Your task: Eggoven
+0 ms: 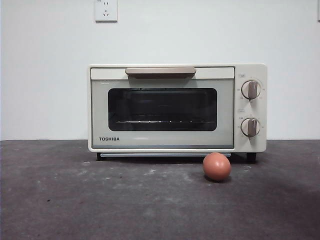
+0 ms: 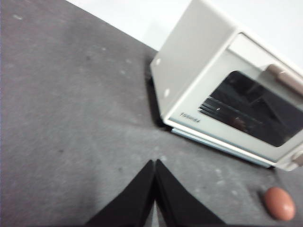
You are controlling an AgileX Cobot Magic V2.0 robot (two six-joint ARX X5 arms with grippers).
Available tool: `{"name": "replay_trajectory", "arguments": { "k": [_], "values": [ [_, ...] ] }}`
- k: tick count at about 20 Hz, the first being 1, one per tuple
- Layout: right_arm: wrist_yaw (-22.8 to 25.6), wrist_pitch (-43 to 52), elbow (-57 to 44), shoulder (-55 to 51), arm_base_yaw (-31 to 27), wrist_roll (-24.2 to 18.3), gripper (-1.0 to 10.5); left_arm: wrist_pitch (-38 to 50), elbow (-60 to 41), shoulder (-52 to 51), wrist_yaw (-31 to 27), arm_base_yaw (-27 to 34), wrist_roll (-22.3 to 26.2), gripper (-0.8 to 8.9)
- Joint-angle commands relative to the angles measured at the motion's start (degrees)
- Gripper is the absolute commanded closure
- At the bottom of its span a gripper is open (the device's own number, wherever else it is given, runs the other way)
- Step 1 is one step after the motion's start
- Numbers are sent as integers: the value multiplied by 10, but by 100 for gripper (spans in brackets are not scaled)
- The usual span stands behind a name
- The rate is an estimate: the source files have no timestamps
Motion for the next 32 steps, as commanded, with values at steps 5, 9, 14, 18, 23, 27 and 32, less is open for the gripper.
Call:
{"name": "replay_trajectory", "arguments": {
  "k": [5, 9, 14, 18, 23, 27, 32],
  "values": [
    [-16, -71, 116, 20, 0, 26, 944, -57, 103, 32, 21, 2, 0, 806],
    [-51, -142, 196, 66, 0, 14, 944, -94, 167, 85, 62, 2, 38, 806],
    [-124, -248, 297, 146, 1, -33, 944, -166, 258, 169, 116, 1, 103, 806],
    [-173, -351, 369, 216, 4, -88, 944, -229, 328, 235, 166, 0, 156, 806],
    [-213, -461, 434, 287, 20, -145, 944, -326, 393, 297, 207, -7, 211, 806],
    [-216, -515, 463, 323, 43, -171, 944, -381, 420, 326, 212, -24, 247, 806],
    [-215, -512, 464, 329, 62, -171, 876, -385, 421, 329, 212, -37, 249, 806]
  ]
}}
